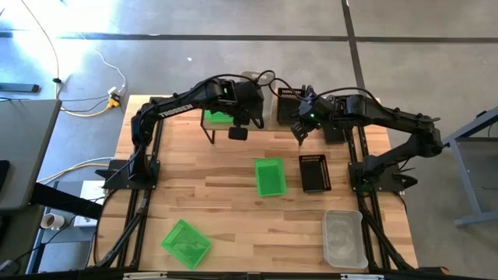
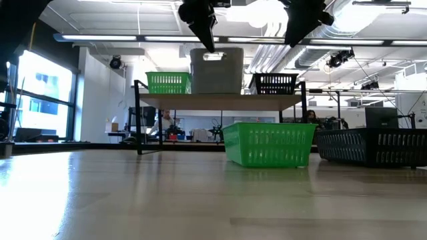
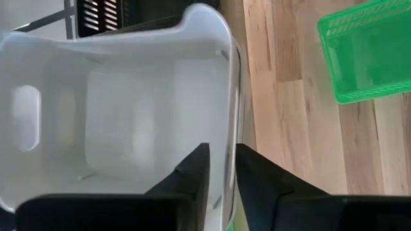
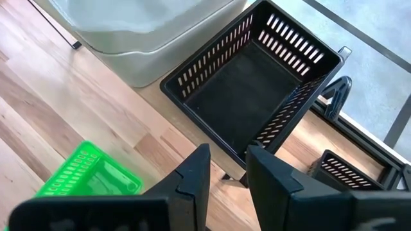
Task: Stack baskets on shelf by color
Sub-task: Stack the left gray bin on the gray bin on the shelf
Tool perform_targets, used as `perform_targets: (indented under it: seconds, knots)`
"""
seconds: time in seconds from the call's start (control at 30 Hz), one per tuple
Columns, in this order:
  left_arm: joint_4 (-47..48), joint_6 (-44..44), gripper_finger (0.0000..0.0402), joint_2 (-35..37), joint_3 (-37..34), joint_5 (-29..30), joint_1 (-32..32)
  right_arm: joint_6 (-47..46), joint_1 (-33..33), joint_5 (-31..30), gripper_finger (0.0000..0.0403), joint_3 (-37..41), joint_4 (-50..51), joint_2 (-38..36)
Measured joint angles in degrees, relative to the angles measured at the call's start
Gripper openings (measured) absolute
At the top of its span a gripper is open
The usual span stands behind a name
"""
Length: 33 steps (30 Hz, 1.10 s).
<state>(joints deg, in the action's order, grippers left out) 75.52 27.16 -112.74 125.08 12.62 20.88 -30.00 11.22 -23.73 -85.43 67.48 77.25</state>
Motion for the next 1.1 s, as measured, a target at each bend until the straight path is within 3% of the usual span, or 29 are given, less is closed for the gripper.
perform_targets:
  seconds: [0.27, 0.5, 0.8, 1.0, 1.1]
  knots:
    - [-1.25, -1.81, 0.0099, 0.01, 0.00, -0.02, 0.00, 0.00, 0.00, 0.07, 0.0087, 0.00, 0.07, 0.00]
    - [2.07, -1.93, 0.0103, 0.01, 0.00, 0.26, -0.08, 0.00, 0.00, 0.17, 0.0087, 0.00, 0.58, 0.00]
    - [1.05, -1.89, 0.0104, 0.11, 5.91, 7.36, -0.70, 0.00, 0.00, 0.15, 0.0087, 0.00, 0.52, 0.00]
    - [7.93, -9.88, 0.0104, 1.26, 9.28, 15.85, -0.15, 0.00, 0.00, 0.15, 0.0087, 0.00, 0.58, -0.02]
    - [13.65, -16.90, 0.0104, 1.94, 9.22, 14.92, 1.35, 0.02, 0.00, 0.15, 0.0087, 0.00, 0.75, -0.02]
